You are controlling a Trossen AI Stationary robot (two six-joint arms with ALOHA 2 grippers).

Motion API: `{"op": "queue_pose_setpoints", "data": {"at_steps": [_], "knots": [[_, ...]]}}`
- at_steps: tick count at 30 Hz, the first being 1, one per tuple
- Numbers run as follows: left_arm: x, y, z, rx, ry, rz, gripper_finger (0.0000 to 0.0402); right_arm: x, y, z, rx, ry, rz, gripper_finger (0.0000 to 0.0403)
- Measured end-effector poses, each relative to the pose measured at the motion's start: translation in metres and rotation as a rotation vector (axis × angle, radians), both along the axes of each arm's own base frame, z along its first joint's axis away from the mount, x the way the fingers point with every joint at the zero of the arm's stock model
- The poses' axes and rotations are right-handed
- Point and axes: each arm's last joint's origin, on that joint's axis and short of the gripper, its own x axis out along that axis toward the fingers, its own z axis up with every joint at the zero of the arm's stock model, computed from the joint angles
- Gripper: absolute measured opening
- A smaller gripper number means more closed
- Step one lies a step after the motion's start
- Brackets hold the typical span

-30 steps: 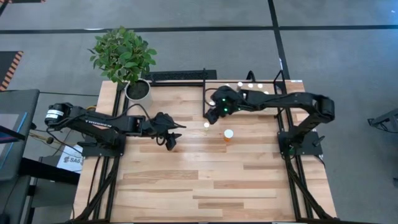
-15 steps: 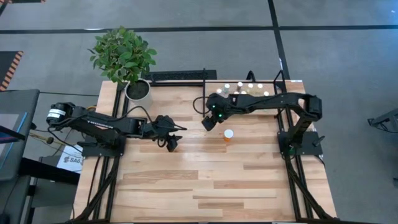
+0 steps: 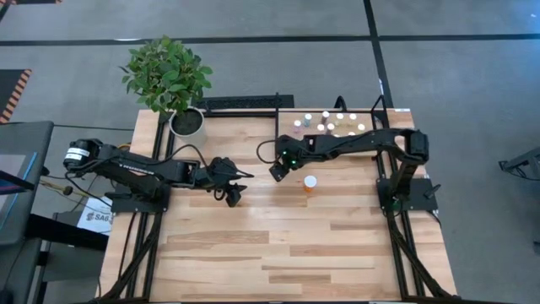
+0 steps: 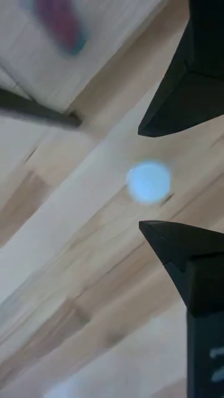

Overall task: Pick and place medicine bottles onto shelf by color
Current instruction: Put the yellow pill bottle on the shelf

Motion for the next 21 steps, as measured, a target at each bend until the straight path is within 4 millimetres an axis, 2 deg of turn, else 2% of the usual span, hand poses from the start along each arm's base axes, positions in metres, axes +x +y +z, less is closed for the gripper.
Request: {"op": "queue_pose_setpoints", "data": {"at_steps": [12, 21], "knots": [[0.0, -0.001, 0.0, -0.009, 0.005, 0.0, 0.021, 0.011, 0.009, -0.023, -0.031, 0.037, -0.018, 0.0255], [-0.001, -0.001, -0.001, -0.007, 0.009, -0.001, 0.021, 0.01, 0.008, -0.027, -0.049, 0.061, -0.036, 0.0255]]}}
